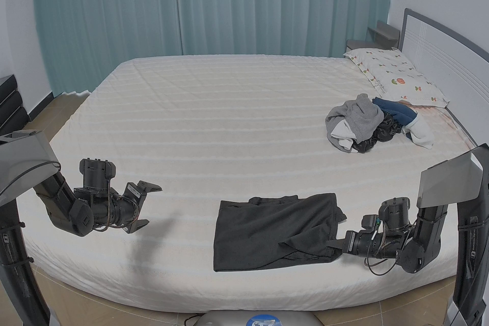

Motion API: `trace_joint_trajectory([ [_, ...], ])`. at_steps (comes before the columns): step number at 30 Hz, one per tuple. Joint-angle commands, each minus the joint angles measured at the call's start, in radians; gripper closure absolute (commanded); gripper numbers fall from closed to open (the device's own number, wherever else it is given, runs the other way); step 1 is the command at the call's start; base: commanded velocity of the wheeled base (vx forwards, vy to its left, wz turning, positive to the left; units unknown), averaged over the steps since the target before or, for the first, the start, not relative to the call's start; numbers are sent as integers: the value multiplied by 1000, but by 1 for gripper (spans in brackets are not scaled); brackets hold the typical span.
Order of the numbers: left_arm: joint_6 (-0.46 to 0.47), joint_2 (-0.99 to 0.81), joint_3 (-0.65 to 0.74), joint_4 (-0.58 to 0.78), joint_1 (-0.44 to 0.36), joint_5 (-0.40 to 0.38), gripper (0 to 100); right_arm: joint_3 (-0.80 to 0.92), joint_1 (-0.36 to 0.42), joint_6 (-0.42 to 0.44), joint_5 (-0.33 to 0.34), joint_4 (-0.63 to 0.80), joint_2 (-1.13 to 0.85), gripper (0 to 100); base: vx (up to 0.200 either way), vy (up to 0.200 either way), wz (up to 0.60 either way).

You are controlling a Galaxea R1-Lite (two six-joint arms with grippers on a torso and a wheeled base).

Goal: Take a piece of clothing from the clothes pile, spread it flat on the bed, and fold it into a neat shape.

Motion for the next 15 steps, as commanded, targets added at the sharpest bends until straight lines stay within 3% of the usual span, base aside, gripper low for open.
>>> trace_joint_trajectory([
  [1,-1,5,-4,-1,0,0,0,17,1,-11,-2,7,-2,100,0,0,0],
  [8,-1,5,-4,-1,0,0,0,43,-54,-45,0,17,-71,100,0,0,0],
  [15,-2,5,-2,-1,0,0,0,46,-54,-88,-2,19,-31,100,0,0,0],
])
